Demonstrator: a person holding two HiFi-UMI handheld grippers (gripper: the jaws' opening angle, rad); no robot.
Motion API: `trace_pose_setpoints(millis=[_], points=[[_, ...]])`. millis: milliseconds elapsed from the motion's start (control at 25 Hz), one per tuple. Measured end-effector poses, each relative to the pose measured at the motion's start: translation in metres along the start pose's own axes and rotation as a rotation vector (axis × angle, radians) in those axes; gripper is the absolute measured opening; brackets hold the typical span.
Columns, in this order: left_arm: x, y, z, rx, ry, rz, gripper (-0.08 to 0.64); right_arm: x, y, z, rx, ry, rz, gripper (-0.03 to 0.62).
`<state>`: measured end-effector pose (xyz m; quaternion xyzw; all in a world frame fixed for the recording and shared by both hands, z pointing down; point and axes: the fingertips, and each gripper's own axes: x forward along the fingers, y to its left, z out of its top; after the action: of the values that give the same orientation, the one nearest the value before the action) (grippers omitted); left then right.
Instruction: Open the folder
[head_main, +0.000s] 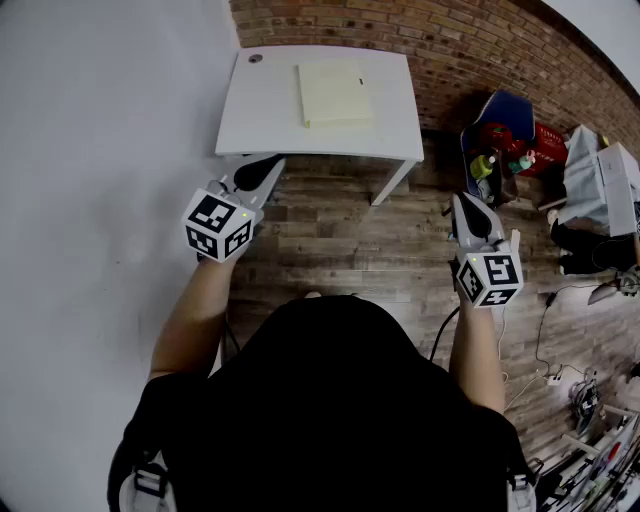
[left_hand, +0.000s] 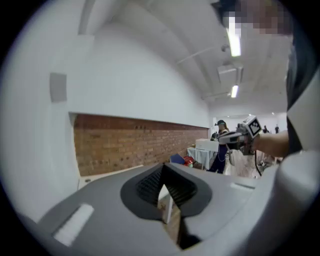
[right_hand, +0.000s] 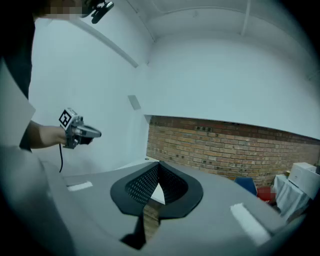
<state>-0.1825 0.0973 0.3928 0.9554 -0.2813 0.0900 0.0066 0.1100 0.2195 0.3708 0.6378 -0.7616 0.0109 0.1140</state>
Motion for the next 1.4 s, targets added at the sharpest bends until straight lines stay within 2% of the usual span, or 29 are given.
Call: trace_pose_setpoints(millis=[120,240,520,720,1080,1400], points=[[-0.007,-0.01,-0.046,-0.095,0.088,0.044,0.002,-0.013,-0.011,0.0,0.019,-0.019,0.01,0.002],[-0.009,-0.019,-0.055,-0.12,0.118,0.069,0.002,-0.021,-0.021,-0.001,0.037,-0.031,0.027,0.002],[0.002,-0.031,-0.051,-0.108,0.125,0.118,0.002,-0.02,-0.039,-0.004,0.051,-0.038,0.075,0.002],[0.018,-0.052,-0.045,-0.064,0.124,0.161,0.002,-0.029,-0.064,-0.005,0.084,-0.069,0.102,0.002],[0.039,-0.075,-0.035,-0.001,0.128,0.242,0.002,-0.035,-0.101,-0.031,0.099,-0.057,0.14,0.002],[0.044,-0.089,-0.043,0.0,0.152,0.285,0.002,-0.032,-0.117,-0.056,0.117,-0.021,0.179,0.002]])
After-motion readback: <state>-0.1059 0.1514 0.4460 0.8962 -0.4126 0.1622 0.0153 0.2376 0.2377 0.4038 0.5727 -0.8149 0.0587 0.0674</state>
